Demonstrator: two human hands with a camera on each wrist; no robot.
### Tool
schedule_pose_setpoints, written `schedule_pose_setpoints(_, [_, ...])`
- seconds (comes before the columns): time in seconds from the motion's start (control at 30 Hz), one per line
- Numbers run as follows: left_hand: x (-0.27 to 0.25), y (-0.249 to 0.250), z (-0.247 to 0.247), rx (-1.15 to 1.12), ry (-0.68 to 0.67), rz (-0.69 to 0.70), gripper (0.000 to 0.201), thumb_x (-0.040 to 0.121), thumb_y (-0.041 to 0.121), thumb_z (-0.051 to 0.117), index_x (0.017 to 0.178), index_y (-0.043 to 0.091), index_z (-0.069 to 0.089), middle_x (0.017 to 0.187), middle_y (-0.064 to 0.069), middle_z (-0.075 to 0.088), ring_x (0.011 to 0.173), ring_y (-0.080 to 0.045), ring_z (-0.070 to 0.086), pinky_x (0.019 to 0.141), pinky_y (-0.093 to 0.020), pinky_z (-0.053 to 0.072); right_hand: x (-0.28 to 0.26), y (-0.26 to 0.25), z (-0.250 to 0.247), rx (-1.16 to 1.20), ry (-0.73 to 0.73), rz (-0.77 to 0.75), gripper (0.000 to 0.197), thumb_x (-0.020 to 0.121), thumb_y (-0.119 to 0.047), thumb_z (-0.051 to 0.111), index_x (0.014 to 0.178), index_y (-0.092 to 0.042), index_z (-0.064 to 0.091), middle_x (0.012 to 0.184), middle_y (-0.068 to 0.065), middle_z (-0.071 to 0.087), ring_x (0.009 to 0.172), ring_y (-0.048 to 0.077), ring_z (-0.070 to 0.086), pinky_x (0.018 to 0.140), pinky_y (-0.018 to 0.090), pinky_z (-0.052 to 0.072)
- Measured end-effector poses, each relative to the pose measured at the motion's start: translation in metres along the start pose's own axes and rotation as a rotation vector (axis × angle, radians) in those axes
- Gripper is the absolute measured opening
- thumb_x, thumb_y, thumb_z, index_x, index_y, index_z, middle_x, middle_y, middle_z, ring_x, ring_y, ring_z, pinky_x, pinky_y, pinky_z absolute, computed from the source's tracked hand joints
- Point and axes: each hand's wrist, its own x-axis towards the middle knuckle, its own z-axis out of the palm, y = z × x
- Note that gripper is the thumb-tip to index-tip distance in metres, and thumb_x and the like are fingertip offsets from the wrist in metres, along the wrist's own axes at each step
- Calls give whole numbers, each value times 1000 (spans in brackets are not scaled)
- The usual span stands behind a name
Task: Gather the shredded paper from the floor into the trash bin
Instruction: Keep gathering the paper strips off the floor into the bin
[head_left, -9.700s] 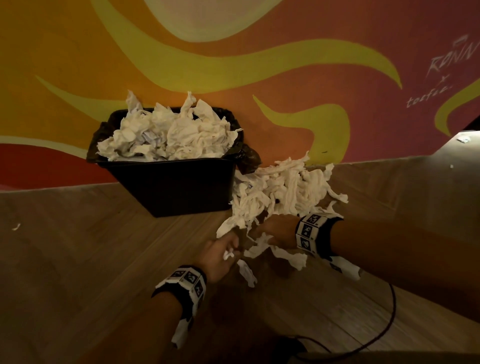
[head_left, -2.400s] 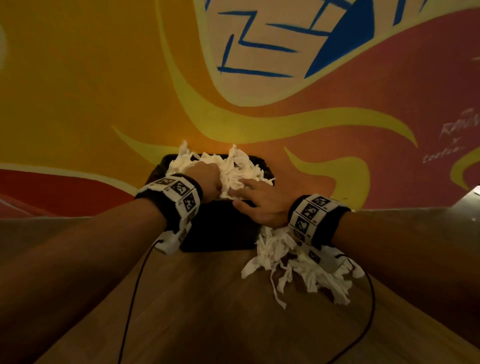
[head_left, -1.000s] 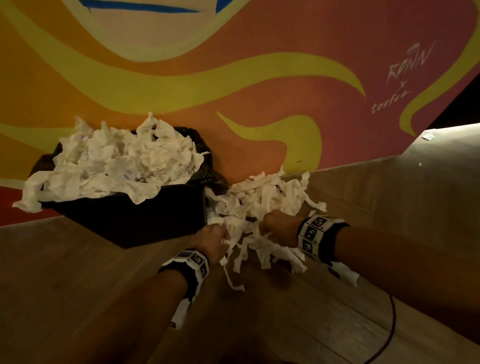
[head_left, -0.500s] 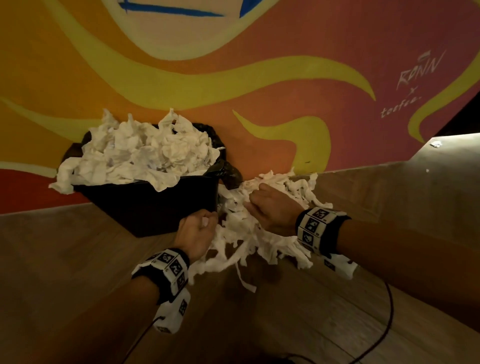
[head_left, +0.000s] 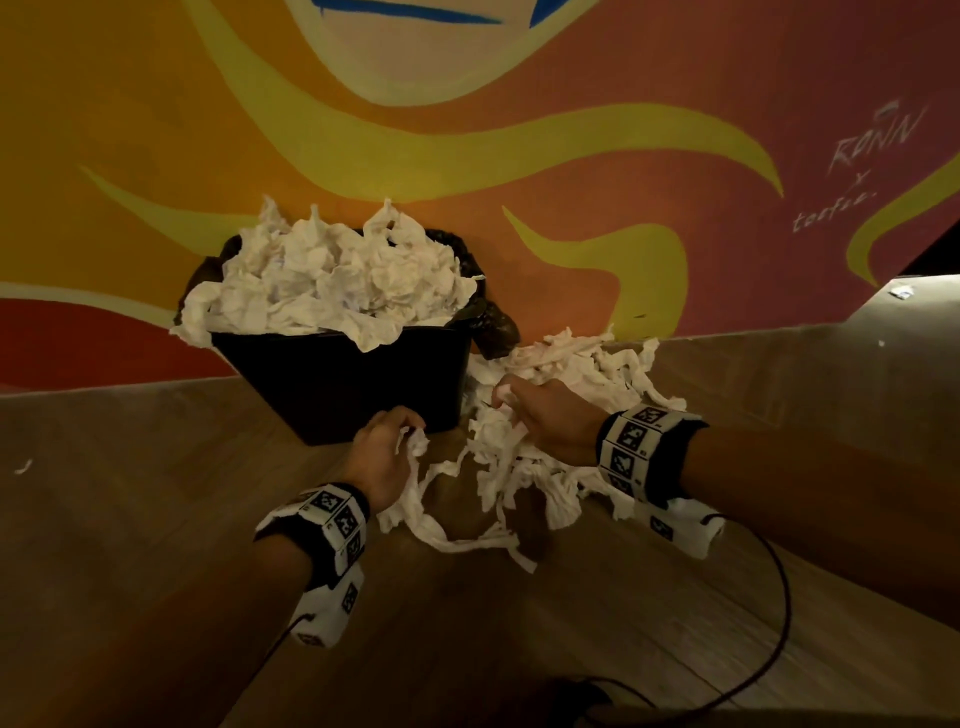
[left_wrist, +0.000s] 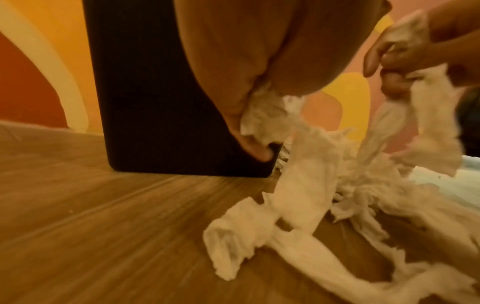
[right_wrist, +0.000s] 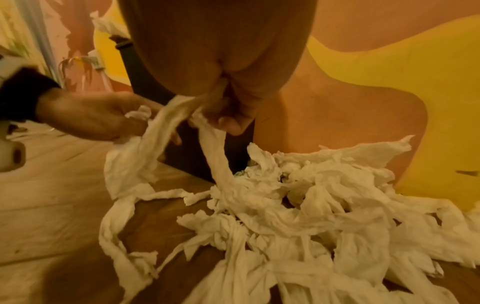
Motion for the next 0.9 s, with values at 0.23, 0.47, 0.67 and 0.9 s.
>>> schedule_pose_setpoints(0.23, [-19, -17, 8, 226, -267, -131, 48, 86, 64, 49, 123, 35, 41, 130, -5, 47, 117, -26, 50, 91, -36, 45, 3, 8, 15, -138, -16, -45, 30, 90, -11, 52, 120, -17, 49, 111, 2, 47, 89, 14, 42, 79, 30, 41])
schedule_pose_setpoints(0.47, [-39, -32, 38, 515, -520, -178, 96, 78, 68, 56, 151, 36, 3, 157, -4, 9, 142, -36, 17, 112, -50, 31, 19, 24, 33, -304, -229, 28, 45, 90, 0, 49, 133, -12, 50, 134, 10, 39, 120, 28, 43, 93, 25, 38])
schedule_pose_setpoints(0.67, [-47, -39, 42, 387, -460, -130, 34, 96, 32, 45, 129, 34, 50, 140, 0, 46, 125, -24, 46, 102, -42, 41, 21, 39, 54, -385, -393, 73, 57, 90, -11, 59, 142, -16, 36, 140, 12, 37, 126, 30, 42, 100, 35, 38])
schedule_pose_setpoints(0.9, [-49, -40, 33, 73, -330, -325, 68, 83, 76, 30, 99, 20, 66, 104, -3, 66, 103, -23, 60, 86, -31, 46, 22, 46, 61, -365, -380, 61, 43, 93, -8, 50, 136, -11, 48, 132, 17, 51, 118, 32, 51, 100, 35, 41])
